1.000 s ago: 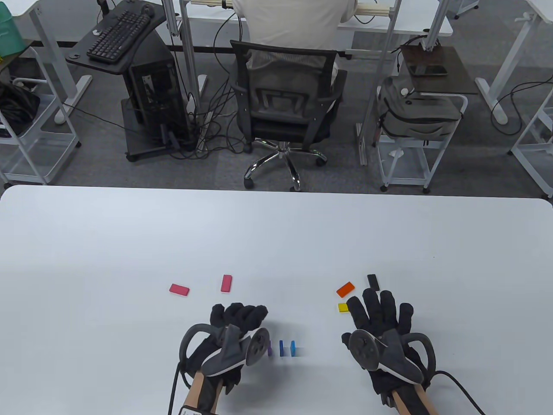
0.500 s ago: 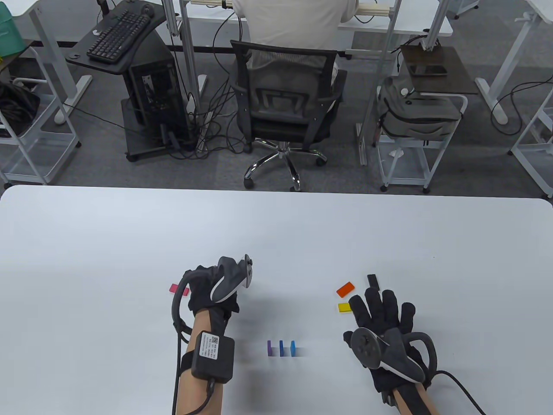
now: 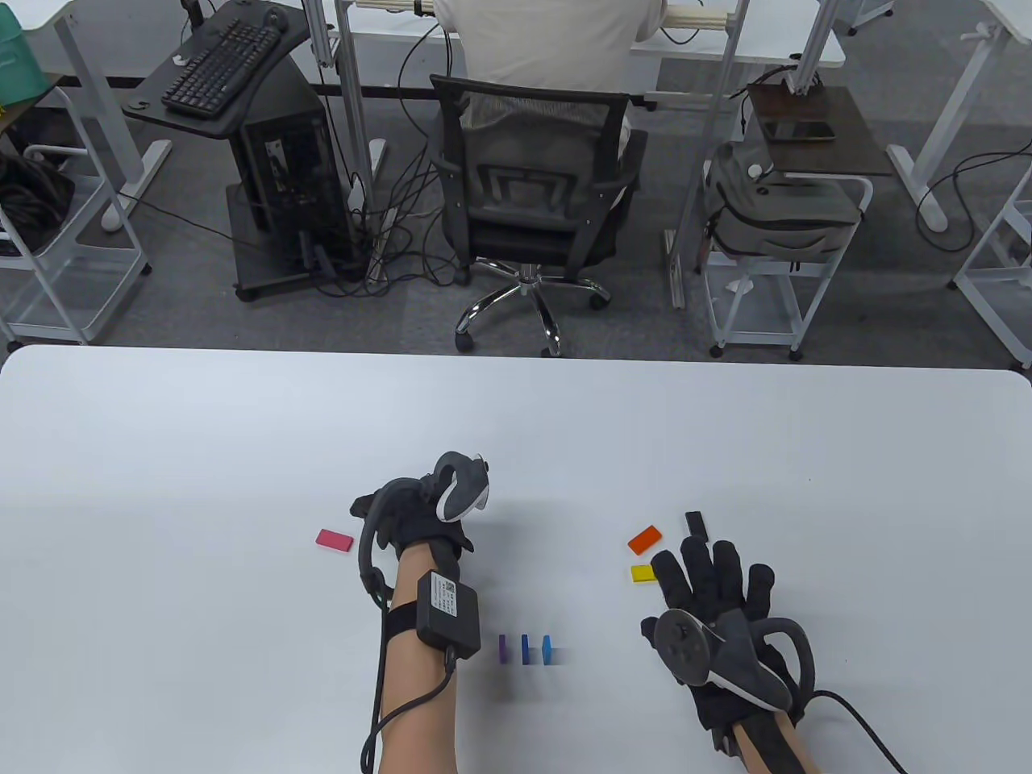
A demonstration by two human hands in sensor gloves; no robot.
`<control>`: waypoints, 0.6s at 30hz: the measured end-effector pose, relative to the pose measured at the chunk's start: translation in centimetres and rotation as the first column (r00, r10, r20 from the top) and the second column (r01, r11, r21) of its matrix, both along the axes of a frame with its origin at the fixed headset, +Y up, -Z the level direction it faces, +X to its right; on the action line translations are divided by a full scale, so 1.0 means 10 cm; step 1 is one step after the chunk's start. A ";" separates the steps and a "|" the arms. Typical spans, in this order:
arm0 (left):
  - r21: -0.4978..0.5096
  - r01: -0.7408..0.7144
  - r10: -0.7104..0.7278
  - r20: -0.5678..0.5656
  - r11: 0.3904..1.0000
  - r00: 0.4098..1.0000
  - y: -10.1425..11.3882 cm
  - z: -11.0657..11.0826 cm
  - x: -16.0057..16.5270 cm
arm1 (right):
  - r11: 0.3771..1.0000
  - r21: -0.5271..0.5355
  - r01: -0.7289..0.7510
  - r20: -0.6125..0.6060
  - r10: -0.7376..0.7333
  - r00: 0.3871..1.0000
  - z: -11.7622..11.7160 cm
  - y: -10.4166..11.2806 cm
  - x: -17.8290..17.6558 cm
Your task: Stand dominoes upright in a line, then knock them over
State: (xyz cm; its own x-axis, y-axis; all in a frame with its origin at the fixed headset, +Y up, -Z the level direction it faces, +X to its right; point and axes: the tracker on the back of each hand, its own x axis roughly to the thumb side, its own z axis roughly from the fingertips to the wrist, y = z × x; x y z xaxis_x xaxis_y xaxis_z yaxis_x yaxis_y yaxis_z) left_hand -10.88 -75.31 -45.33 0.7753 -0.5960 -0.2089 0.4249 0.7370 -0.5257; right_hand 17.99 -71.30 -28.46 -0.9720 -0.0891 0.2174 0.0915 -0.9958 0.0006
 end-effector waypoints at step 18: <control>0.086 -0.099 0.087 0.138 0.991 0.987 0.23 0.24 0.03 | 1.000 0.005 0.000 0.010 0.000 1.000 0.00 0.02 0.02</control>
State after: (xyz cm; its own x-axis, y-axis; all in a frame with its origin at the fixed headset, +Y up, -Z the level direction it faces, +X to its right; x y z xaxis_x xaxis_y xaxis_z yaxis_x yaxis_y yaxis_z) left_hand -10.61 -73.02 -42.90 0.8512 -0.5030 -0.1502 0.4140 0.8192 -0.3969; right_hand 18.17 -71.13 -28.44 -0.9740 -0.0901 0.2076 0.0914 -0.9958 -0.0036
